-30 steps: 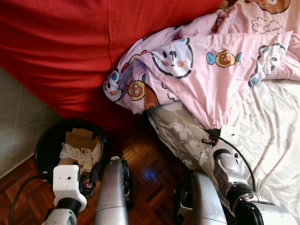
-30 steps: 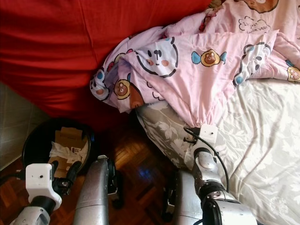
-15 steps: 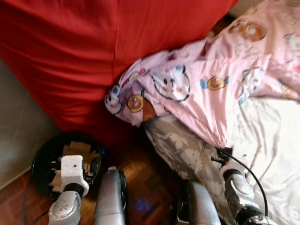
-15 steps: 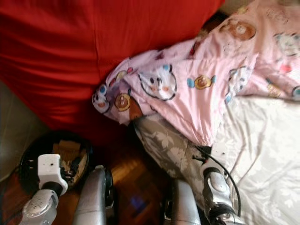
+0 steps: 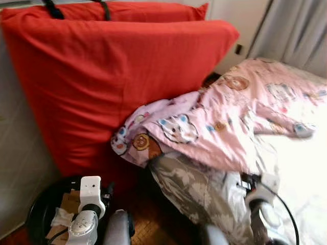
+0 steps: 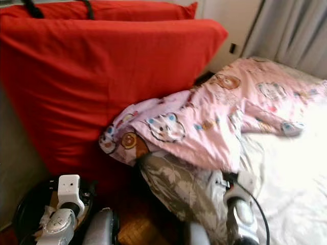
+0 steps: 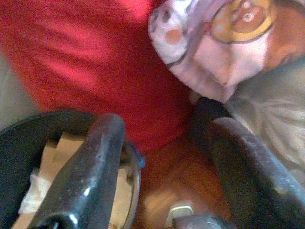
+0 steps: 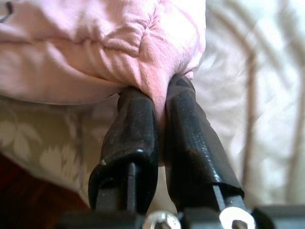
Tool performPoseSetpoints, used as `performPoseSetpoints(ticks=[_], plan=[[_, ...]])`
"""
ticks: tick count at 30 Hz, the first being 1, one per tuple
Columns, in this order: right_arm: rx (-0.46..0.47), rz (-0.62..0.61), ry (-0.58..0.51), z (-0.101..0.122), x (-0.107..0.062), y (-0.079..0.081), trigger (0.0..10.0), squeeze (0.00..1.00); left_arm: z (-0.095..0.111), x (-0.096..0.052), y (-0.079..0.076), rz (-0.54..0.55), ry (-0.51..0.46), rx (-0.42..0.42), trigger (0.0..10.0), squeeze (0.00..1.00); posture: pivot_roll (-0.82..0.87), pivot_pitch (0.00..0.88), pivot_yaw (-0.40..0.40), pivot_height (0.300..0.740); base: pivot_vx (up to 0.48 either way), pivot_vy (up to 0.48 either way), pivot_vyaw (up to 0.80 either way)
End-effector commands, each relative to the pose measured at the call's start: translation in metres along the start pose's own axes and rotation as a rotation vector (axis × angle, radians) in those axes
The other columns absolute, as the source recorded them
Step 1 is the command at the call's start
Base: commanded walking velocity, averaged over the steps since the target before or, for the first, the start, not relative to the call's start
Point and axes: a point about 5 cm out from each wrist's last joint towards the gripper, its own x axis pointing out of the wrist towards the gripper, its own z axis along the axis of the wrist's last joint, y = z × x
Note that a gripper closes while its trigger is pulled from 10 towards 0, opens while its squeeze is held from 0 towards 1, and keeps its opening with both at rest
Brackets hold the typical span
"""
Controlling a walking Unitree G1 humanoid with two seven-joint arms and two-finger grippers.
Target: Clean up the room
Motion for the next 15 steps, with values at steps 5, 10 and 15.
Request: performPoseSetpoints(ticks=[5,10,15], plan=[[0.028,-0.016,0.068,-0.019,-0.009,-0.007,10.0,0.00,-0.020,-0.001,0.001,0.014,0.086,0.003,10.0,0.00,0.04,0.000,-0.046,0.621,0.000,0.000,0.00],[-0.001,0.008,0.141,-0.035,-0.015,-0.003,10.0,0.00,-0.029,-0.002,-0.002,0.012,0.134,0.002,10.0,0.00,0.03,0.000,-0.042,0.651,0.000,0.000,0.00],[-0.014,-0.005,0.179,-0.045,-0.019,-0.003,10.0,0.00,-0.036,-0.002,-0.004,0.017,0.181,-0.012,10.0,0.00,0.01,0.000,-0.044,0.681,0.000,0.000,0.00]])
